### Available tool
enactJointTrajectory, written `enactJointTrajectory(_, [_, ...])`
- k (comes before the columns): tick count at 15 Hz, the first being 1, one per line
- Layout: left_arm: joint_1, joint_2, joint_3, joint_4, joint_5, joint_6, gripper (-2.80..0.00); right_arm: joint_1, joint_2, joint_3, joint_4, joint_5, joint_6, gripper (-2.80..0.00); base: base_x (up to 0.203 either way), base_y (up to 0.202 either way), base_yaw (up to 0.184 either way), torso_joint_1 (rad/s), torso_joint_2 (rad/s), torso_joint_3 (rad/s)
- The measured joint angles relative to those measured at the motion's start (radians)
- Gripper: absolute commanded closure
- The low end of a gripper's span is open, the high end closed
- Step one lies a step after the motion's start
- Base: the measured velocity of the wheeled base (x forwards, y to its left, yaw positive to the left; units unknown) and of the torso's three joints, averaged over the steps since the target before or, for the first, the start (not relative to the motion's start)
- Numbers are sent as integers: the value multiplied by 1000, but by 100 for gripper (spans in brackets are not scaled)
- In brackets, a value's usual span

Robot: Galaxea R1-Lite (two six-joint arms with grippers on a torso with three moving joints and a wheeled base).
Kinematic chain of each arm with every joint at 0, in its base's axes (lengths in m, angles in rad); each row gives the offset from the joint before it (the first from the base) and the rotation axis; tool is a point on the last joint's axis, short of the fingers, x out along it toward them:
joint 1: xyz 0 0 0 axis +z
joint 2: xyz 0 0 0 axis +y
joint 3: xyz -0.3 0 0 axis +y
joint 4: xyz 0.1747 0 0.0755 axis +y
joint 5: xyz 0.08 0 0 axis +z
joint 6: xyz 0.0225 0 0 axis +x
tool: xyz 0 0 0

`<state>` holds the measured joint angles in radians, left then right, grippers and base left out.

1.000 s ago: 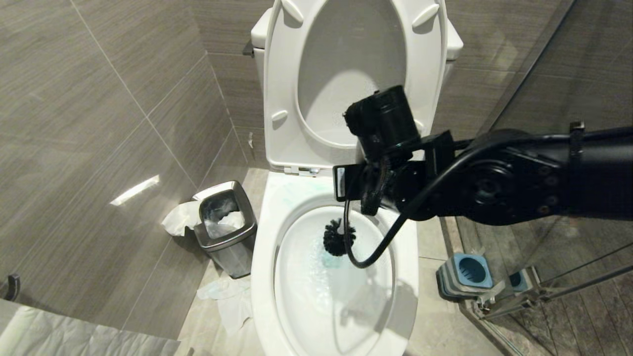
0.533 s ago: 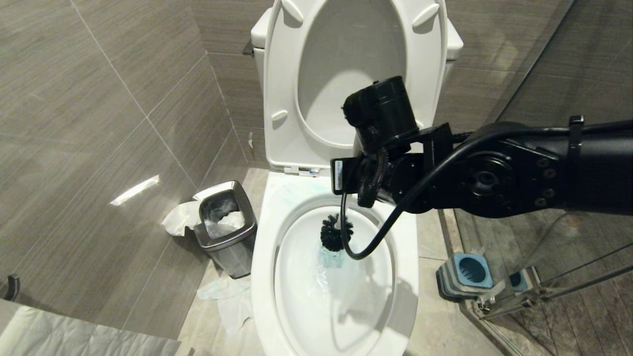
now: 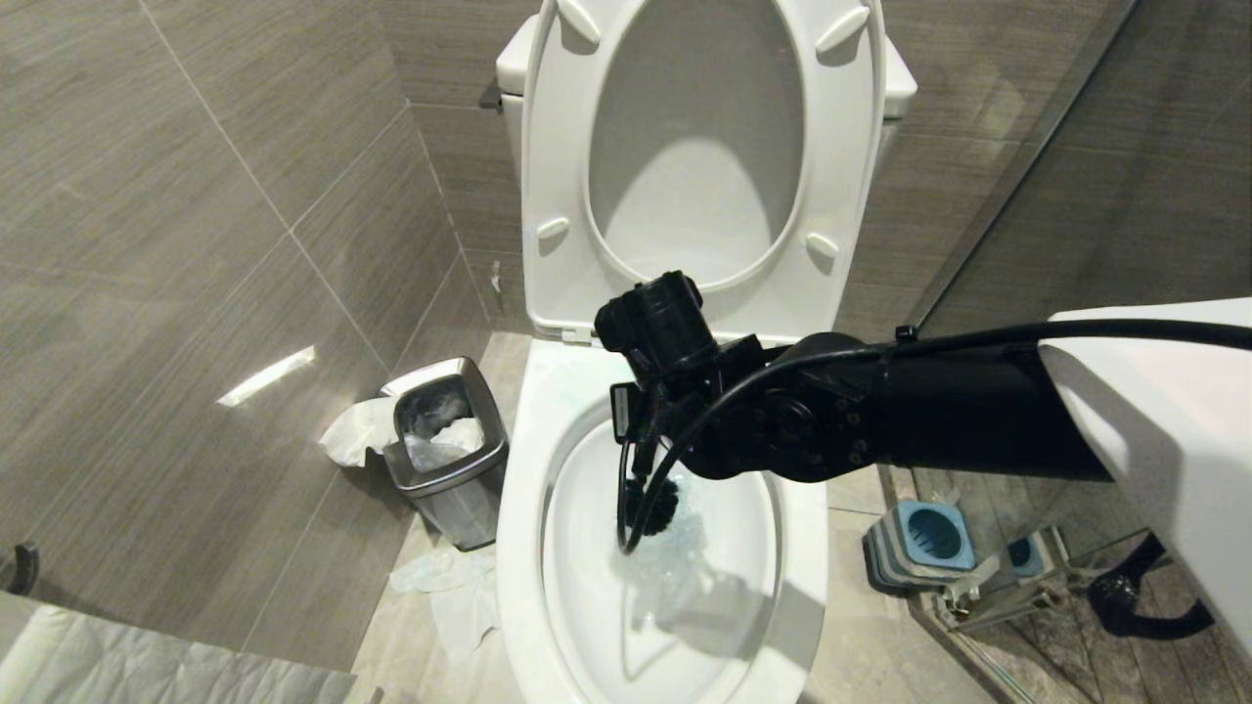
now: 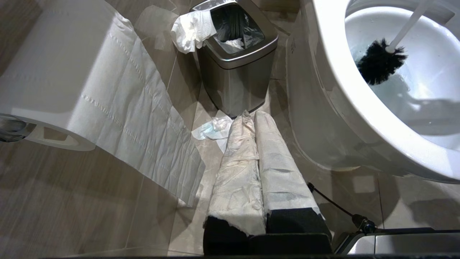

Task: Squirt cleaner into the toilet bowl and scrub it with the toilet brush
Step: Scrub the toilet bowl

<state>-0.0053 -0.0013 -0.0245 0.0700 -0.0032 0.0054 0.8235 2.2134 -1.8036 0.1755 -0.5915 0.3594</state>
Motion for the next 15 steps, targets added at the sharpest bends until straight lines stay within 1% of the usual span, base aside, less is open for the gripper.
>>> enactJointTrajectory(4, [1, 0, 0, 0, 0, 1, 0, 2, 8, 3, 6, -13, 15, 0, 0, 0, 0, 0, 0, 0])
enactJointTrajectory(7, [1, 0, 0, 0, 0, 0, 0, 12, -59, 15, 26, -20, 20, 0, 0, 0, 0, 0, 0, 0])
enactJointTrajectory(9, [0, 0, 0, 0, 0, 0, 0, 19, -130, 24, 81, -37, 34, 0, 0, 0, 0, 0, 0, 0])
enactJointTrajectory(10, [0, 0, 0, 0, 0, 0, 0, 22, -158, 24, 116, -66, 38, 0, 0, 0, 0, 0, 0, 0])
enactJointTrajectory(12, [1, 0, 0, 0, 0, 0, 0, 24, -181, 24, 182, -179, 46, 0, 0, 0, 0, 0, 0, 0])
enactJointTrajectory(13, [1, 0, 0, 0, 0, 0, 0, 24, -179, 23, 186, -210, 55, 0, 0, 0, 0, 0, 0, 0])
enactJointTrajectory(15, [1, 0, 0, 0, 0, 0, 0, 26, -154, 6, 187, -224, 87, 0, 0, 0, 0, 0, 0, 0])
